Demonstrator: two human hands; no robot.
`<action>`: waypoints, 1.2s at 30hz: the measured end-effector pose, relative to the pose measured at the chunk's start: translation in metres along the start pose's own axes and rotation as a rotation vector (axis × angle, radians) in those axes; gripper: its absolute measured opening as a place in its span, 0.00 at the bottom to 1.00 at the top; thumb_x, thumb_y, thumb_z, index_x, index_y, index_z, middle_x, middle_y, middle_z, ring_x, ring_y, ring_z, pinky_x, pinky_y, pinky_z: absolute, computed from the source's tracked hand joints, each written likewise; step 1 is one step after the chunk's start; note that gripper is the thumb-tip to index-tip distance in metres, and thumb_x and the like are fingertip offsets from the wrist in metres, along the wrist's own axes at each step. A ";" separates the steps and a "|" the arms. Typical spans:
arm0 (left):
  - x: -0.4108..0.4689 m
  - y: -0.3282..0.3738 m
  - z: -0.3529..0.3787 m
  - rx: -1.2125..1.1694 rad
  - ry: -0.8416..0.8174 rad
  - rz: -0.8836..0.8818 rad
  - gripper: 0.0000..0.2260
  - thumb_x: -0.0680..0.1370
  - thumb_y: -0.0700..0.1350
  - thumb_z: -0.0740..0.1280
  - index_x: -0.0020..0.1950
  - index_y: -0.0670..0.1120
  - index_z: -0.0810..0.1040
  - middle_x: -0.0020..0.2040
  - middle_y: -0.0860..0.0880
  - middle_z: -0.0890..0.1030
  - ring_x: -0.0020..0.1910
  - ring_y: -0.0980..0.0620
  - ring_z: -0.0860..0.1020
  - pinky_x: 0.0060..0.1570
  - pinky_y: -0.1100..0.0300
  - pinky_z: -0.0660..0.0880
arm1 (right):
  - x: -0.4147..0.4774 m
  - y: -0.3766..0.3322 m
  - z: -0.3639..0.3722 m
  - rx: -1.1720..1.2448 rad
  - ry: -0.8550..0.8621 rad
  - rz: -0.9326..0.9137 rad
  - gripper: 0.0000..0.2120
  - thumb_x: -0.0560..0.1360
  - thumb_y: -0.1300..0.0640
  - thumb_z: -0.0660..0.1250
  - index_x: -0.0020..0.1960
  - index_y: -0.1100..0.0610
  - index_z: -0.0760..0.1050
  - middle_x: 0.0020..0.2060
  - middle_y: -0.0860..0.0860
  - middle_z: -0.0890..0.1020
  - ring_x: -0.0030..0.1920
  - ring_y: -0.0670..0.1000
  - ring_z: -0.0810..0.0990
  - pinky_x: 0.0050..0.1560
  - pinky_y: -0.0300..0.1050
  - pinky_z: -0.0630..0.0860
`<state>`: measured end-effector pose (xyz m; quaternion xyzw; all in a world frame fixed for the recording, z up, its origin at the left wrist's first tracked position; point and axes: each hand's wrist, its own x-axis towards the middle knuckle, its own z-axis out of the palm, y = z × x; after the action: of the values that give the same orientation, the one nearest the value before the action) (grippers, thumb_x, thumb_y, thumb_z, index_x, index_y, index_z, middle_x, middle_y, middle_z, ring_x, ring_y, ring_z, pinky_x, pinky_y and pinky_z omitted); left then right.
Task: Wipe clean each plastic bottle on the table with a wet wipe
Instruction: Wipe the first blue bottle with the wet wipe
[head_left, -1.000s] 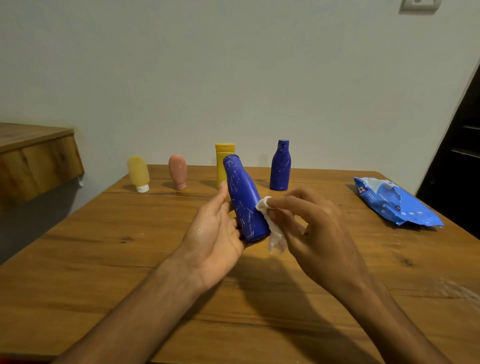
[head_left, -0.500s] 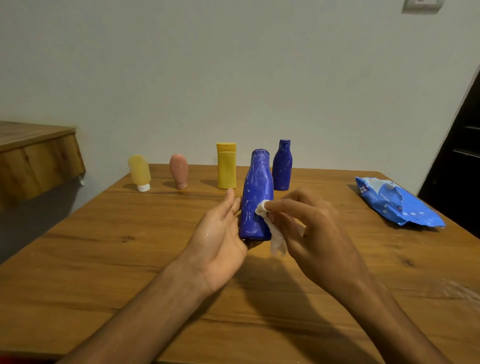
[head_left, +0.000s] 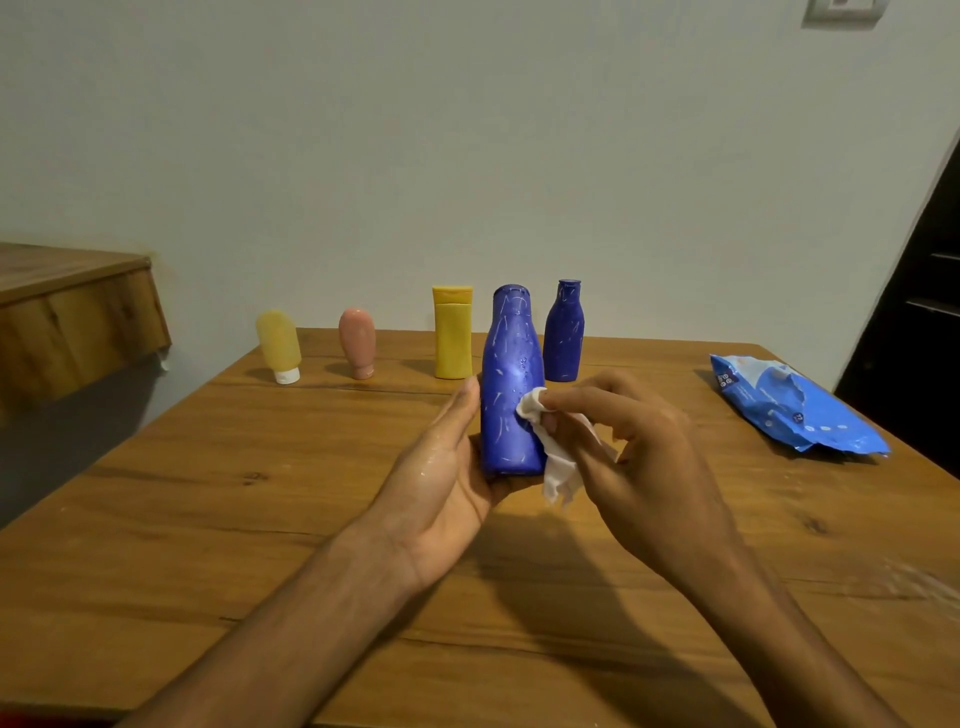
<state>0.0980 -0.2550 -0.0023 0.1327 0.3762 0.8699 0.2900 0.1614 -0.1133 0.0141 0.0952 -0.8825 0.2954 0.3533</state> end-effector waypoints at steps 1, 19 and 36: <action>0.000 0.000 0.001 -0.017 0.001 0.002 0.21 0.81 0.53 0.58 0.72 0.46 0.70 0.63 0.39 0.80 0.61 0.43 0.80 0.53 0.50 0.81 | 0.000 0.000 0.001 -0.005 -0.002 -0.003 0.15 0.71 0.50 0.62 0.56 0.49 0.79 0.48 0.45 0.78 0.50 0.41 0.74 0.42 0.30 0.71; -0.002 -0.002 0.007 -0.166 0.036 -0.022 0.22 0.81 0.53 0.58 0.68 0.40 0.73 0.53 0.38 0.83 0.46 0.47 0.84 0.48 0.51 0.79 | -0.002 -0.005 0.004 -0.102 0.000 -0.191 0.15 0.75 0.43 0.61 0.53 0.49 0.80 0.45 0.45 0.79 0.44 0.43 0.73 0.40 0.36 0.68; -0.007 -0.007 0.011 -0.273 0.025 -0.036 0.25 0.81 0.55 0.60 0.69 0.37 0.71 0.46 0.40 0.83 0.42 0.48 0.85 0.41 0.56 0.83 | -0.009 -0.011 0.023 -0.297 0.128 -0.279 0.15 0.70 0.51 0.67 0.54 0.54 0.78 0.47 0.51 0.79 0.47 0.50 0.72 0.40 0.37 0.67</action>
<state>0.1120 -0.2490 -0.0001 0.0744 0.2602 0.9093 0.3160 0.1591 -0.1355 -0.0003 0.1443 -0.8704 0.1157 0.4563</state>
